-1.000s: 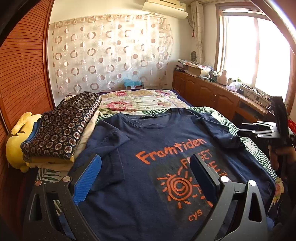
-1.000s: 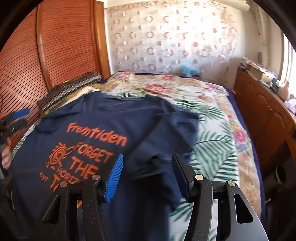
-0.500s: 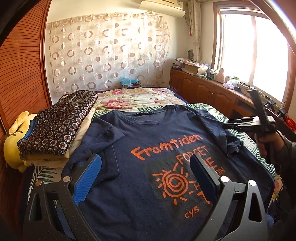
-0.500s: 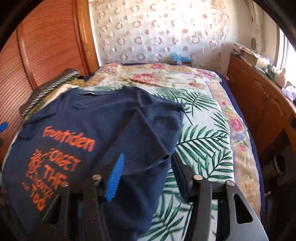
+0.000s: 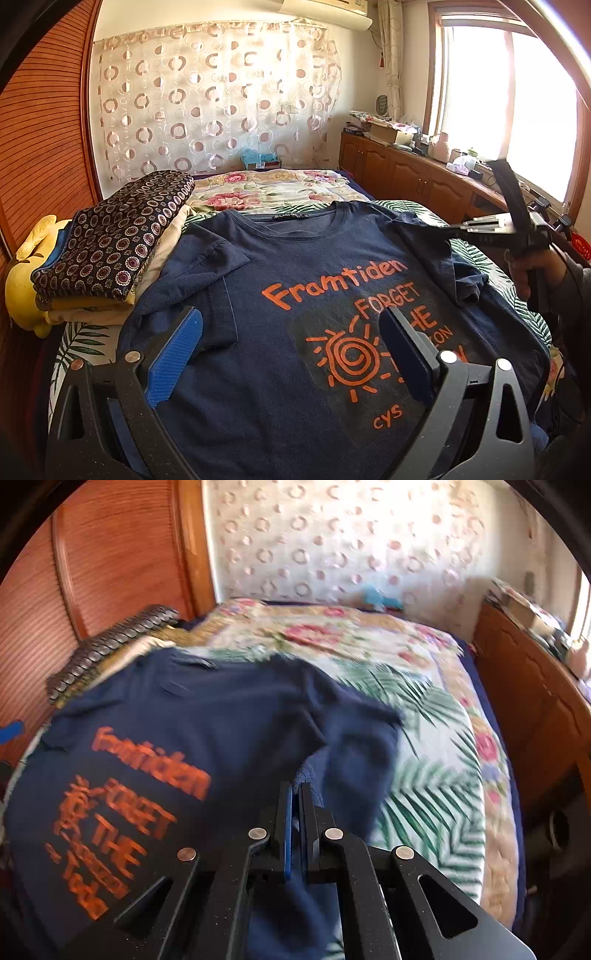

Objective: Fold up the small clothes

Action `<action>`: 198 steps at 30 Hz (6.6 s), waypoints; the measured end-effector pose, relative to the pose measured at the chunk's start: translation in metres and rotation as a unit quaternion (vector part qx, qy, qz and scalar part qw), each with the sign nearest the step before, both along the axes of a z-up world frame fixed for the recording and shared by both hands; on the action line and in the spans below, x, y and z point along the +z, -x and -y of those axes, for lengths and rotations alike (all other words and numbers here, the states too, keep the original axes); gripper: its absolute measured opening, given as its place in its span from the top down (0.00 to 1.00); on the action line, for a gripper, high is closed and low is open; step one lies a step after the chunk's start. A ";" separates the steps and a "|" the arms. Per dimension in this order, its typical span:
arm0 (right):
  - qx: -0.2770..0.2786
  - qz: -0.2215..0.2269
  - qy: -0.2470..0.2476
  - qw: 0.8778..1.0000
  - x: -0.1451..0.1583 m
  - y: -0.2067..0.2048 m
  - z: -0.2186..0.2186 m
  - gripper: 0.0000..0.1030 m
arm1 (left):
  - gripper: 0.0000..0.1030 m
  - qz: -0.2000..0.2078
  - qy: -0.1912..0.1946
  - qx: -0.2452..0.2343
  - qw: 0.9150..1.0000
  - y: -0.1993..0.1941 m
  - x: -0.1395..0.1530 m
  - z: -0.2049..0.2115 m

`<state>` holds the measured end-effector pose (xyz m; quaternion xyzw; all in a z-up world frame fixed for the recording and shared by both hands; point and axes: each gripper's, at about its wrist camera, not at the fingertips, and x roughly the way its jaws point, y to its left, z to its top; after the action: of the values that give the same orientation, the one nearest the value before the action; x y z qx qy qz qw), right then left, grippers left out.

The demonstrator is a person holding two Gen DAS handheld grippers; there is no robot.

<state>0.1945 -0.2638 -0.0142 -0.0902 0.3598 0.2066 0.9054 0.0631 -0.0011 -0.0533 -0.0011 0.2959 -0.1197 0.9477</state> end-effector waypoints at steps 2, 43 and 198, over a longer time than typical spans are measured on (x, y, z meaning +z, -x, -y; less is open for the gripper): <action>0.013 0.006 -0.005 1.000 0.008 0.000 -0.010 0.97 | 0.06 0.000 -0.002 0.000 1.000 0.000 0.001 -0.001; -0.002 -0.027 0.024 0.999 -0.037 -0.066 -0.011 0.53 | 0.22 -0.048 -0.044 0.005 0.998 -0.104 -0.005 -0.040; 0.019 0.116 -0.074 0.990 0.014 0.217 0.098 0.94 | 0.97 0.031 0.028 0.061 0.997 0.120 0.036 -0.154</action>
<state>-0.0227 -0.3616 -0.0002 -0.0536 0.2343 0.2380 0.9411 -0.0565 0.1526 -0.0168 -0.0422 0.2623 -0.0703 0.9615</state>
